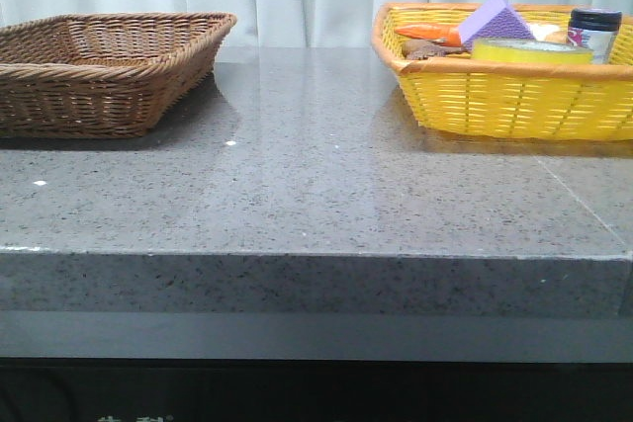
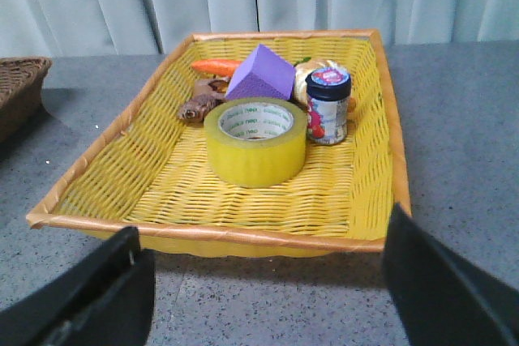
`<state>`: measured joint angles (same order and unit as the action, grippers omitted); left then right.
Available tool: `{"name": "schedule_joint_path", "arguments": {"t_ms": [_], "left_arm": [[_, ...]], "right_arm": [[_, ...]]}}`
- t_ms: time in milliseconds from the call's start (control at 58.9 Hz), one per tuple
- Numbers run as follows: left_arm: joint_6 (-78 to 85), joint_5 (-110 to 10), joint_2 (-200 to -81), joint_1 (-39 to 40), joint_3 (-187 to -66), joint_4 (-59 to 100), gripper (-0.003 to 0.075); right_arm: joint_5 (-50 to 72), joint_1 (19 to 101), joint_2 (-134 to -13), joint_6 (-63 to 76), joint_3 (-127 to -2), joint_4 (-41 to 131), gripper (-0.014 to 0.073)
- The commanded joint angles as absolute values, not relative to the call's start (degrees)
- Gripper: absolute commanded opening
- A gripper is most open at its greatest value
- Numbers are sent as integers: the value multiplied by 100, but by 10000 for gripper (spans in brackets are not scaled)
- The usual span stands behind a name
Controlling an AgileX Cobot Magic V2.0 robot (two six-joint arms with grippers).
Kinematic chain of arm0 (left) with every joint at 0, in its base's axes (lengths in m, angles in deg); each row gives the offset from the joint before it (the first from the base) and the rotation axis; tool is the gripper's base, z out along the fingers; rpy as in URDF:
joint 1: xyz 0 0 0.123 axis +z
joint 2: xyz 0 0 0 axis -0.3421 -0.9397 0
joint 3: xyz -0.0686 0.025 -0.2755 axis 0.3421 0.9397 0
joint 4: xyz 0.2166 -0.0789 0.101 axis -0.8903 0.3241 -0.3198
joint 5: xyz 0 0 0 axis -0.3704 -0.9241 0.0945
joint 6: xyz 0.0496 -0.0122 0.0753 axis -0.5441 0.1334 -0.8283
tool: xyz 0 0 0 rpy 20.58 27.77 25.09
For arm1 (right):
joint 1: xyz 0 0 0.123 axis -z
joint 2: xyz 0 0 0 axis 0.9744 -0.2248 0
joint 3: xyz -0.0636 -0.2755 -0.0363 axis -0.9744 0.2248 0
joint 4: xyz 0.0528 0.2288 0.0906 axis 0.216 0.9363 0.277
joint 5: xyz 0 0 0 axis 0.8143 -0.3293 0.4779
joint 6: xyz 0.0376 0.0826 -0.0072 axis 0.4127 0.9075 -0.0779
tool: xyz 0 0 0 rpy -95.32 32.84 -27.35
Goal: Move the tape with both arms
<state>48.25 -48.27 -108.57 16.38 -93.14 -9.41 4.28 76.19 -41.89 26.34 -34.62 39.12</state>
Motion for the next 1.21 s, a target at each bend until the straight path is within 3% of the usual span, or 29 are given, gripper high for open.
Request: {"name": "schedule_joint_path", "arguments": {"t_ms": [0, 204, 442, 713, 1070, 1189], "left_arm": [[4842, -4325, -10922, 1644, -9525, -932, 672], [4842, -4325, -10922, 1644, -9525, -932, 672], [4842, -4325, -10922, 1644, -9525, -932, 672], [4842, -4325, -10922, 1644, -9525, -932, 672], [4842, -4325, -10922, 1644, -9525, -932, 672], [4842, -4325, -10922, 1644, -9525, -932, 672]], "right_arm": [[896, 7640, -4938, 2590, -4031, 3904, 599], [-111, 7640, -6877, 2490, -5486, 3904, 589], [-442, 7611, -8784, 2083, -7109, 3904, 589], [-1412, 7161, -10769, 1670, -9067, 3904, 589], [-1787, 6990, -12021, 1670, -10107, 3904, 584], [-1820, 6990, -12136, 1670, -10107, 3904, 463]]}}
